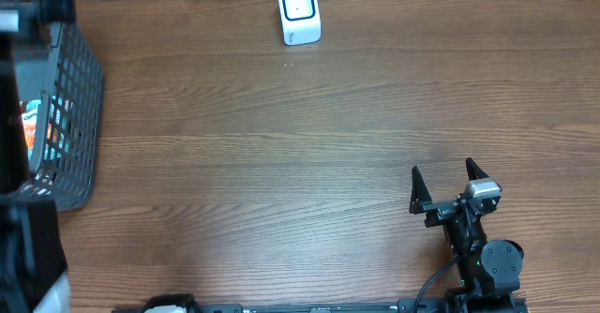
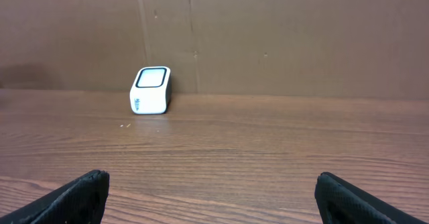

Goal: Scan the item barcode
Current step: 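Move the left gripper up and over into the grey basket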

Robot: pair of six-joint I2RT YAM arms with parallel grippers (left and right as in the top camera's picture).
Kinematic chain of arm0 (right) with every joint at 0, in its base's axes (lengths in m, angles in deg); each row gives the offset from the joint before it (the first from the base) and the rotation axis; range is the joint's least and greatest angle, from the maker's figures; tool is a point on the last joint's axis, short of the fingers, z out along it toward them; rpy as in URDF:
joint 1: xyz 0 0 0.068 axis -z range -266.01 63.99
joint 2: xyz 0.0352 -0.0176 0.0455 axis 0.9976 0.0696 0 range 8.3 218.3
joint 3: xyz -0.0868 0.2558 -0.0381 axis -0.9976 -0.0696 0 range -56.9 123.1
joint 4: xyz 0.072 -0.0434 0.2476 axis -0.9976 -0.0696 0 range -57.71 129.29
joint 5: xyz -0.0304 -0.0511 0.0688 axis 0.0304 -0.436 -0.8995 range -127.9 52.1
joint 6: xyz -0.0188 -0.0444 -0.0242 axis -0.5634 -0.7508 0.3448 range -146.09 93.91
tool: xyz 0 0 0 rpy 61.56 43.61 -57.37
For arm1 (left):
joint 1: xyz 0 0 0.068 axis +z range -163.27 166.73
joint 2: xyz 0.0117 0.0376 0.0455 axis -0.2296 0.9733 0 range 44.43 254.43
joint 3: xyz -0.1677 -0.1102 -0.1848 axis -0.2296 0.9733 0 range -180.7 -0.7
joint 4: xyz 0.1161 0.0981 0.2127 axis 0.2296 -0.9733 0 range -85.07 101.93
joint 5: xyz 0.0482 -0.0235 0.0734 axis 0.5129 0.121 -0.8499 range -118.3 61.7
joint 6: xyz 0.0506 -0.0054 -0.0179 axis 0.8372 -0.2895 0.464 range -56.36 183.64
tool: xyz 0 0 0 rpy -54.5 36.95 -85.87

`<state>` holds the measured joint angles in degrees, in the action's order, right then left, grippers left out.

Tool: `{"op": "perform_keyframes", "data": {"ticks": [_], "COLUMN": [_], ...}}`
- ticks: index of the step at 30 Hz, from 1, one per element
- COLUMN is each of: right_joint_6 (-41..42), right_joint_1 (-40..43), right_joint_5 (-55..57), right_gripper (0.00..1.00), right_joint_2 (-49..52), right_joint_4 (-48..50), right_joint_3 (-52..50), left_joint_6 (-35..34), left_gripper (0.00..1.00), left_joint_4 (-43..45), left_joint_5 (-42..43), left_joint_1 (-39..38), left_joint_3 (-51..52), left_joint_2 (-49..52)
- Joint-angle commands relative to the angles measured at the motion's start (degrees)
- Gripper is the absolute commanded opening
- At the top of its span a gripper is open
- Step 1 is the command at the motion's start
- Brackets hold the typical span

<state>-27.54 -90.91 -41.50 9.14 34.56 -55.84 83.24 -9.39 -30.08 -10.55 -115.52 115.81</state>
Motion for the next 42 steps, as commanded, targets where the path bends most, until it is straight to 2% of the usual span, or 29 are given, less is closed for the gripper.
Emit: {"op": "perform_keyframes", "data": {"ticks": [1,6,11,15,19,29,36,42], "right_joint_6": [0.4,0.4,0.4,0.4,0.4,0.4,0.4,0.4], "right_joint_1": [0.2,0.2,0.2,0.2,0.2,0.2,0.2,0.2], "right_joint_5": [0.5,0.5,0.5,0.5,0.5,0.5,0.5,0.5], "right_gripper": [1.00,1.00,1.00,1.00,1.00,1.00,1.00,1.00], "right_joint_2": [-0.7,-0.7,-0.7,-0.7,-0.7,-0.7,-0.7,-0.7], "right_joint_4": [0.2,0.3,0.2,0.3,0.3,0.2,0.3,0.2], "right_joint_3": [-0.6,-0.6,-0.6,-0.6,-0.6,-0.6,-0.6,-0.6], "left_joint_6": [-1.4,-1.9,-5.5,-10.3,-12.2,-15.1,-16.0,-16.0], "left_gripper": [1.00,1.00,1.00,1.00,1.00,1.00,1.00,1.00], "left_joint_4": [-8.9,-22.4,-29.6,-35.2,-39.5,-49.6,-55.0,-55.1], "left_joint_5": [-3.2,-4.2,-4.1,-0.5,3.5,3.5,3.8,4.7], "left_joint_1": [-0.1,1.8,7.0,13.2,20.4,34.5,38.6,39.3], "left_joint_3": [-10.8,-19.5,-20.0,-20.0,-19.9,-19.9,-19.9,-19.9], "left_joint_2": [7.6,18.5,25.4,28.9,30.0,30.1,30.1,30.1]}}
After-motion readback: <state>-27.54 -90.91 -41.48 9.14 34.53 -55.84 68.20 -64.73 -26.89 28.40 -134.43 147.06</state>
